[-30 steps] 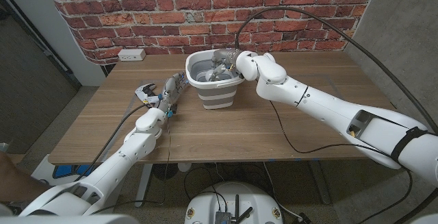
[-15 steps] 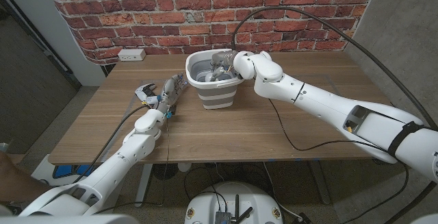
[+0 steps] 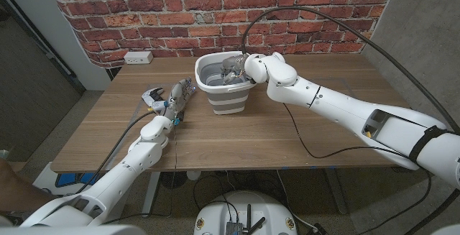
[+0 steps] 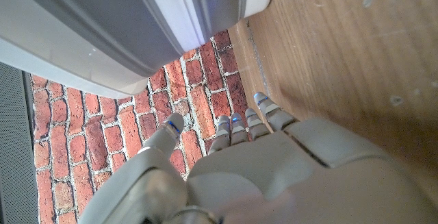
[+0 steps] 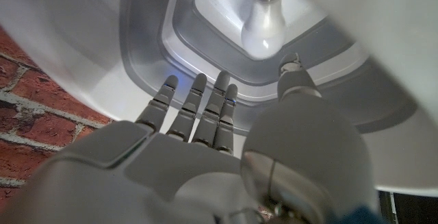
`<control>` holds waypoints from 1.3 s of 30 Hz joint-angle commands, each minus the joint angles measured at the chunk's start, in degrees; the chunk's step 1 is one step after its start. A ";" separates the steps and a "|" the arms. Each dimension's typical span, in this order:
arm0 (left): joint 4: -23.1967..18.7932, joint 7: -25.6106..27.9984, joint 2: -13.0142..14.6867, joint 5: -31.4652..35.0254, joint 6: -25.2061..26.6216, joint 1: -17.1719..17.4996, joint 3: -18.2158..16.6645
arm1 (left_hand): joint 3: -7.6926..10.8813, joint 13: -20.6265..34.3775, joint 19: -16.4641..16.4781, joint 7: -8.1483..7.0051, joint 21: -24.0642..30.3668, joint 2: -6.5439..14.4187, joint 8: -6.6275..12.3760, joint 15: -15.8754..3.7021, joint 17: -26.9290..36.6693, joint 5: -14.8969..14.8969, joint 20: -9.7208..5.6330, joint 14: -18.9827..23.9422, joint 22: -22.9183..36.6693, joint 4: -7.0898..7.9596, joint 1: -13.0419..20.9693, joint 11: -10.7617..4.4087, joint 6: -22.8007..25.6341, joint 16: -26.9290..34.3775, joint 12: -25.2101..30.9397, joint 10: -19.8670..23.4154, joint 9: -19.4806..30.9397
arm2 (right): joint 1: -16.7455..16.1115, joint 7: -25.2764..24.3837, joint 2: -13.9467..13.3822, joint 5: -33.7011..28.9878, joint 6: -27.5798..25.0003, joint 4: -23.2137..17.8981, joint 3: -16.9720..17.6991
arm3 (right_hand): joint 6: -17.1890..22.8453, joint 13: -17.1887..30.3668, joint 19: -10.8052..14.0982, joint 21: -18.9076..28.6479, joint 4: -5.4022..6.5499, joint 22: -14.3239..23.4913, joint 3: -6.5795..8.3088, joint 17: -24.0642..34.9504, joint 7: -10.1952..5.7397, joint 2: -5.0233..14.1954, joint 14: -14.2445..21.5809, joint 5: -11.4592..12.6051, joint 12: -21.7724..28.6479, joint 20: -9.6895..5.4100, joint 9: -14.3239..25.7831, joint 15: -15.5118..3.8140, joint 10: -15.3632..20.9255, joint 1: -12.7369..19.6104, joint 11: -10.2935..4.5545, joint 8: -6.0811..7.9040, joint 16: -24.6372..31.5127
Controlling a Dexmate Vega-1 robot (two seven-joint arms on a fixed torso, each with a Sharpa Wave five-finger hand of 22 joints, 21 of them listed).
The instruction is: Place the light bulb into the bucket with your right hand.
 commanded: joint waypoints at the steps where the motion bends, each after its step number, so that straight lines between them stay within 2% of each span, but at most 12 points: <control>1: 0.42 -0.72 -0.16 -0.13 -0.12 -0.34 0.16 | 0.11 0.26 -0.35 -0.02 0.14 4.53 0.36 0.14 0.05 0.13 -1.05 0.11 0.35 -0.05 0.23 -0.18 0.70 0.42 0.07 0.44 0.13 | 0.35 3.81 -0.51 -0.44 -0.37 -1.86 0.31 | -2.65 0.51 -0.84 -0.05 -0.14 0.09 -0.35 0.22 1.08 -0.57 -1.53 -0.23 -0.90 0.22 -0.11 0.81 -2.69 -0.32 1.15 -1.56 -0.50; 4: 0.31 -0.58 -0.13 -0.02 0.08 -0.42 0.22 | 0.15 0.26 -0.34 -0.05 0.14 4.53 0.37 0.16 0.07 0.14 -1.05 0.08 0.35 0.03 0.18 -0.24 0.76 0.41 0.06 0.43 0.13 | 0.37 4.25 -0.59 -0.29 -0.56 -2.25 0.73 | -3.82 0.63 -1.32 -0.06 -0.15 0.09 -0.36 0.23 1.69 -0.52 -2.49 -0.26 -1.82 0.41 -0.15 1.37 -4.93 -0.40 1.89 -2.22 -0.84; 8: 0.04 -0.29 0.01 0.17 0.42 -0.47 0.28 | 0.16 0.26 -0.34 -0.02 0.14 4.56 0.37 0.12 0.07 0.14 -1.03 0.08 0.35 0.02 0.20 -0.29 0.78 0.40 0.04 0.38 0.13 | 0.67 4.97 -0.82 -0.20 -0.62 -2.90 1.16 | -5.10 0.70 -1.56 -0.02 -0.06 0.10 -0.46 0.23 2.13 -0.50 -3.29 -0.30 -2.40 0.63 -0.26 2.00 -6.01 -0.69 2.32 -2.87 -1.12; 17: 1.05 -0.90 -0.24 0.28 0.11 -1.40 0.41 | 0.16 0.26 -0.35 -0.04 0.14 4.55 0.40 0.08 0.05 0.14 -1.09 0.05 0.35 -0.01 0.24 -0.27 0.92 0.38 0.00 0.28 0.14 | 1.13 5.62 -1.21 1.42 -0.77 -3.91 2.94 | -5.79 0.75 -2.06 -0.06 0.03 0.10 -0.43 0.25 2.47 -0.22 -3.94 -0.22 -3.13 0.92 -0.30 2.49 -7.41 -0.91 3.04 -3.27 -1.32; 22: 1.87 -1.18 -0.39 0.55 0.28 -2.38 0.64 | 0.16 0.26 -0.37 -0.04 0.13 4.58 0.37 0.10 0.04 0.14 -1.04 0.00 0.35 -0.02 0.26 -0.29 0.90 0.37 0.02 0.32 0.14 | 0.84 5.46 -2.10 2.54 -1.78 -5.81 4.64 | -5.96 0.69 -1.94 0.05 0.08 0.10 -0.44 0.26 2.49 -0.11 -4.03 -0.20 -3.47 0.94 -0.30 2.50 -7.98 -1.03 3.22 -3.39 -1.34; 31: 4.16 -2.22 -1.44 0.59 -0.82 -4.05 0.85 | 0.14 0.26 -0.40 -0.04 0.12 4.58 0.33 0.16 0.03 0.13 -1.05 -0.02 0.35 -0.05 0.30 -0.28 0.85 0.36 -0.01 0.23 0.14 | -0.04 4.26 -3.94 5.41 -3.10 -9.27 7.54 | -5.37 0.50 -1.01 0.45 0.26 0.11 -0.41 0.31 2.69 0.34 -3.70 -0.09 -3.44 0.49 -0.31 1.90 -7.21 -1.38 3.34 -3.27 -1.15; 36: 3.63 -2.17 -0.97 0.78 -0.72 -3.98 0.78 | 0.13 0.26 -0.36 -0.09 0.14 4.59 0.34 0.18 0.04 0.13 -1.01 -0.06 0.35 -0.06 0.32 -0.30 0.89 0.35 -0.02 0.20 0.14 | -0.71 3.91 -4.99 8.01 -3.85 -11.02 9.36 | -4.43 0.34 -0.87 0.49 0.47 0.13 -0.47 0.36 2.51 0.69 -2.80 -0.02 -3.30 0.24 -0.31 1.15 -6.30 -1.83 2.95 -2.99 -0.74; 39: 2.55 -1.71 -0.50 1.03 -0.39 -3.62 0.74 | 0.12 0.26 -0.39 -0.11 0.12 4.60 0.32 0.18 0.04 0.13 -1.01 -0.03 0.35 -0.05 0.33 -0.14 0.87 0.37 -0.01 0.22 0.14 | -1.57 2.89 -6.06 9.20 -4.58 -12.69 10.59 | -3.75 0.19 0.19 0.87 0.96 0.16 -0.71 0.45 2.42 1.06 -2.15 0.00 -3.35 -0.62 -0.30 0.84 -5.92 -2.84 3.20 -2.82 -0.43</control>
